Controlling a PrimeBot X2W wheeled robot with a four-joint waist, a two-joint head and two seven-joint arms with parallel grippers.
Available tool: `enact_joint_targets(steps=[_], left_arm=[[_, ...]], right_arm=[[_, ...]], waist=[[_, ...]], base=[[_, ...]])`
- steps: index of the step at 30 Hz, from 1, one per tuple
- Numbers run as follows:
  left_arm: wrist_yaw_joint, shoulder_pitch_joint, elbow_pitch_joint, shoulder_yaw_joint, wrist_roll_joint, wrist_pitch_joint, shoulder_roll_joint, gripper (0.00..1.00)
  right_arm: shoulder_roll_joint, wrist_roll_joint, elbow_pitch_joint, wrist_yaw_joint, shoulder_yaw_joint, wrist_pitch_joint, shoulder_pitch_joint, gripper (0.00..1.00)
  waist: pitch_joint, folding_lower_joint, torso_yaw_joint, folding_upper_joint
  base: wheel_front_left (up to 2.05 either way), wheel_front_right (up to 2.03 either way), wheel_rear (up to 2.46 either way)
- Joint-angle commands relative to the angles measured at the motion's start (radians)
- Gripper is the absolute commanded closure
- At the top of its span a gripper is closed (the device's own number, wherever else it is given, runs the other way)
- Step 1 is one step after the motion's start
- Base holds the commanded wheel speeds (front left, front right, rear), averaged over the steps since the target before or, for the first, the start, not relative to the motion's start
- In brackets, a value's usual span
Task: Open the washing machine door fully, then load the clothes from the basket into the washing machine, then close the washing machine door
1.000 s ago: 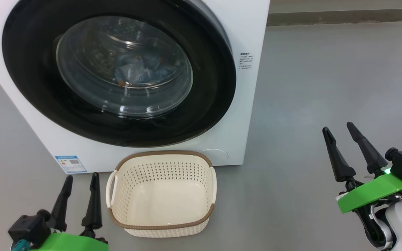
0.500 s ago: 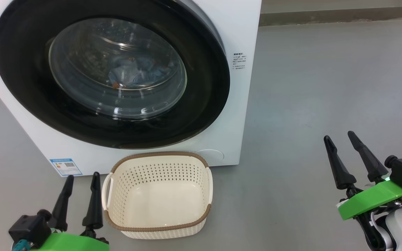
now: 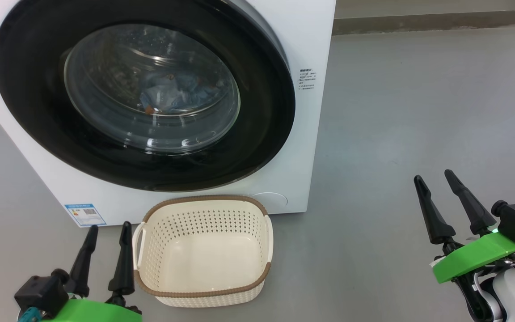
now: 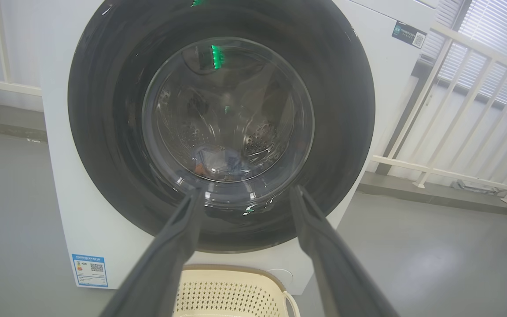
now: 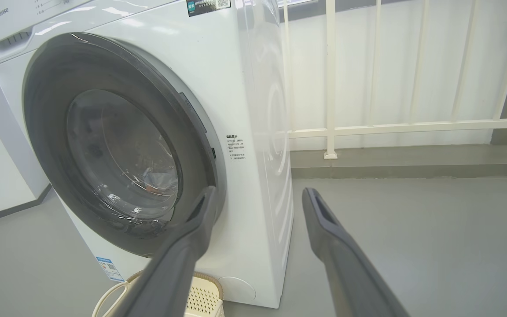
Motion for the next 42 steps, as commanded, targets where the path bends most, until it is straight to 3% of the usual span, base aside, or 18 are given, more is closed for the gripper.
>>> enact_joint_targets(steps=[1, 42], left_arm=[[0.003, -0.009, -0.021, 0.031, -0.004, -0.009, 0.025, 0.00], [0.025, -0.007, -0.038, 0.018, -0.023, -0.005, 0.041, 0.00]], right_arm=[[-0.017, -0.007, -0.019, -0.003, 0.015, -0.005, -0.005, 0.00], [-0.009, -0.006, -0.012, -0.003, 0.014, -0.005, -0.005, 0.00]], waist=[[0.000, 0.0000, 0.000, 0.0000], [0.006, 0.0000, -0.002, 0.0000]], base=[[0.00, 0.00, 0.00], [0.00, 0.00, 0.00]])
